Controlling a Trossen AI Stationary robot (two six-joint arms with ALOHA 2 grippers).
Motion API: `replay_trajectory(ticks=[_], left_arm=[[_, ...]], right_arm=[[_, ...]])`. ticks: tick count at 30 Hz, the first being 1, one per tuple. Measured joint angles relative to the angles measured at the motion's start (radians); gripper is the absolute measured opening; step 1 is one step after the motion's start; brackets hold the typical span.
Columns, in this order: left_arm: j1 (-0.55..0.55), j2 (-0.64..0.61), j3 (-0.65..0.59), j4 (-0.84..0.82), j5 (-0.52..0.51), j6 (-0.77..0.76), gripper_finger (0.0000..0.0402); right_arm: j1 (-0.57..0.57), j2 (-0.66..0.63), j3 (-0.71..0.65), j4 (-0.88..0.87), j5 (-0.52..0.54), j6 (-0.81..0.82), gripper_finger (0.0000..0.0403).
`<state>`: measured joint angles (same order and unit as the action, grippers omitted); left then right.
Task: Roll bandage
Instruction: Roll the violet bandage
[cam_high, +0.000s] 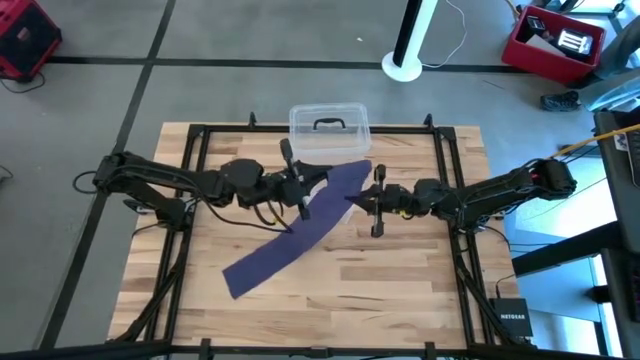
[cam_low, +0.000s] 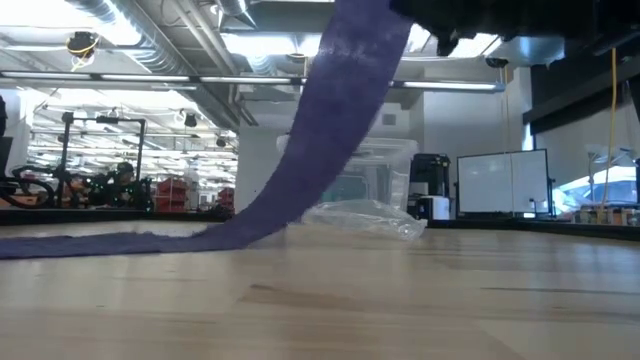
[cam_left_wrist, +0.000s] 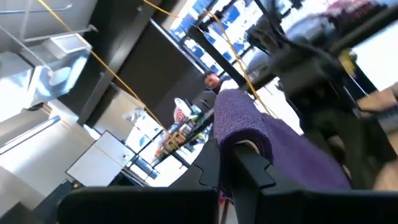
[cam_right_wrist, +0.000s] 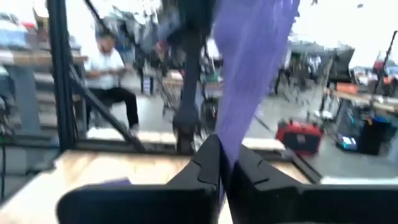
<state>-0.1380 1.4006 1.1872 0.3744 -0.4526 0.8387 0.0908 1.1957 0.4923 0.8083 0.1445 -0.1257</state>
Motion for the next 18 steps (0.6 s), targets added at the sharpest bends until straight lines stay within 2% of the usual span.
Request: replay_trajectory(ticks=[6, 11, 15, 18], left_arm=[[-0.024, -0.022, 0.042, 0.007, 0.011, 0.029, 0.0008], [-0.022, -0.024, 0.05, -0.021, 0.011, 0.041, 0.0003], [-0.022, -0.025, 0.05, -0.023, -0.003, 0.054, 0.0007], [-0.025, -0.033, 0.051, -0.014, -0.003, 0.066, 0.0008]], right_arm=[[0.0, 0.0, 0.0, -0.168, 0.04, -0.039, 0.0008], [0.0, 0.0, 0.003, -0.143, 0.056, -0.065, 0.0004], [0.0, -0.003, 0.034, -0.155, 0.066, -0.043, 0.0017], [0.0, -0.006, 0.073, -0.187, 0.066, -0.014, 0.0044]])
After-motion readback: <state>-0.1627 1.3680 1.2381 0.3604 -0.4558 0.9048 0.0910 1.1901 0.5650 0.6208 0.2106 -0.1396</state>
